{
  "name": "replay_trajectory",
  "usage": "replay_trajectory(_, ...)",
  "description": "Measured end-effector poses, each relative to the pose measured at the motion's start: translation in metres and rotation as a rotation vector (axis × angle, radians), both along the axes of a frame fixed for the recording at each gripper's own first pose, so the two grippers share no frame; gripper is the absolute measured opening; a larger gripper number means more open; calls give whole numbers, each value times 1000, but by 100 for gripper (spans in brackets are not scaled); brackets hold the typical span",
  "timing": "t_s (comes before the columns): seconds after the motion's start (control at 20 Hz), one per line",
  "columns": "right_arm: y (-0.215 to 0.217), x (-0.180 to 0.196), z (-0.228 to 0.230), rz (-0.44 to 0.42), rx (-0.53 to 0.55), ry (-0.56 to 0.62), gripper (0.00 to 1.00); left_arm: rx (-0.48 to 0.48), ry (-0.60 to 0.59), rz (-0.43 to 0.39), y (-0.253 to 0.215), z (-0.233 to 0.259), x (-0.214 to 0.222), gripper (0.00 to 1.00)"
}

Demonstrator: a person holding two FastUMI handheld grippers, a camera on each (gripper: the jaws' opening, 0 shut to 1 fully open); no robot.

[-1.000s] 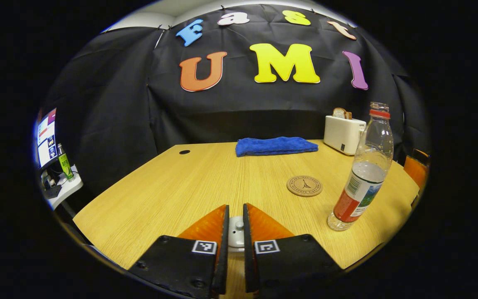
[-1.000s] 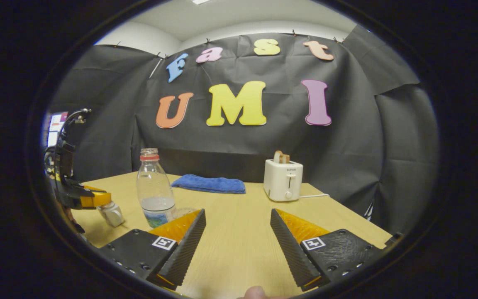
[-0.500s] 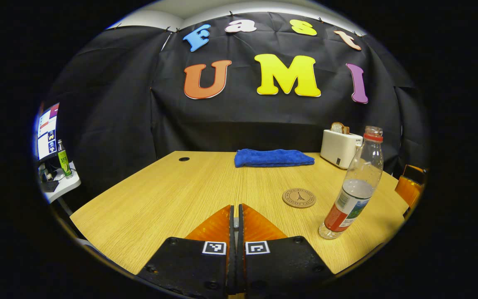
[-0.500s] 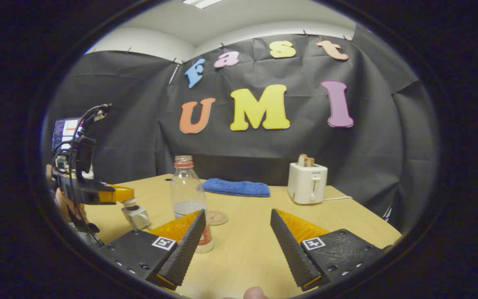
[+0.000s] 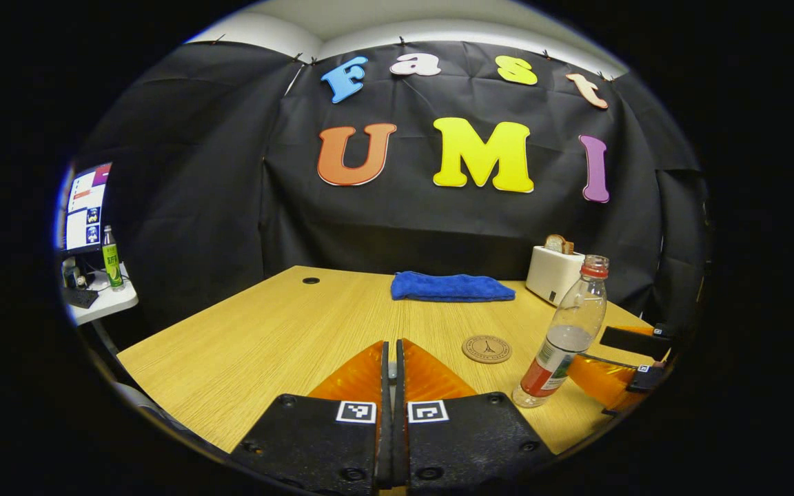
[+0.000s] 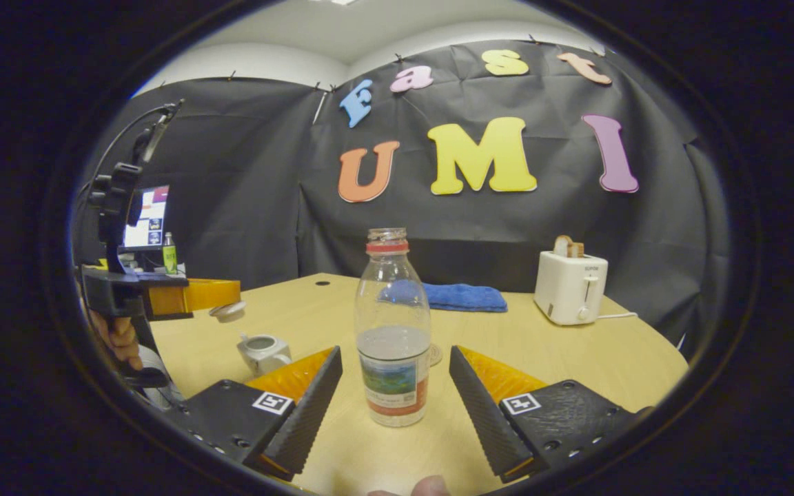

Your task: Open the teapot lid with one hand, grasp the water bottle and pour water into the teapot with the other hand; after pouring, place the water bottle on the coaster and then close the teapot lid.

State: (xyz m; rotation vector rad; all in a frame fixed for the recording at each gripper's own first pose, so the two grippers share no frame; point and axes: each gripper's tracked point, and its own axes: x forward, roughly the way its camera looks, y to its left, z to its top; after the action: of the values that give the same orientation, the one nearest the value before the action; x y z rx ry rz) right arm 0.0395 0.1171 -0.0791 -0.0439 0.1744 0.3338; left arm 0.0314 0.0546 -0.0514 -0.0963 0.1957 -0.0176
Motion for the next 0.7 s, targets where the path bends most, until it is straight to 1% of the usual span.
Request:
replay_trajectory(0.2,10,19,-9,-5,-13,36,94,-41,-5,16,10,2,-2,3)
replay_trajectory(0.25,8,21,-8,-12,-15,36,95,-47,-9,20,12,4,-2,2)
replay_trajectory(0.35,10,23,-6,-19,-22,31,93,-58,-16,27,18,6,-1,2)
replay_trajectory(0.45,12,23,-3,-21,-39,23,82,-56,-17,35,25,6,-2,2)
replay_trajectory(0.5,15,26,-3,-20,-49,19,77,-47,-16,41,30,5,-2,3)
replay_trajectory(0.55,18,24,-2,-8,-71,15,76,-40,-13,44,34,3,-2,3)
replay_trajectory(0.6,21,25,0,-3,-118,3,75,-38,-9,42,34,2,-1,3)
replay_trajectory(0.7,23,32,7,16,-281,-44,74,-32,-1,44,39,0,-1,2)
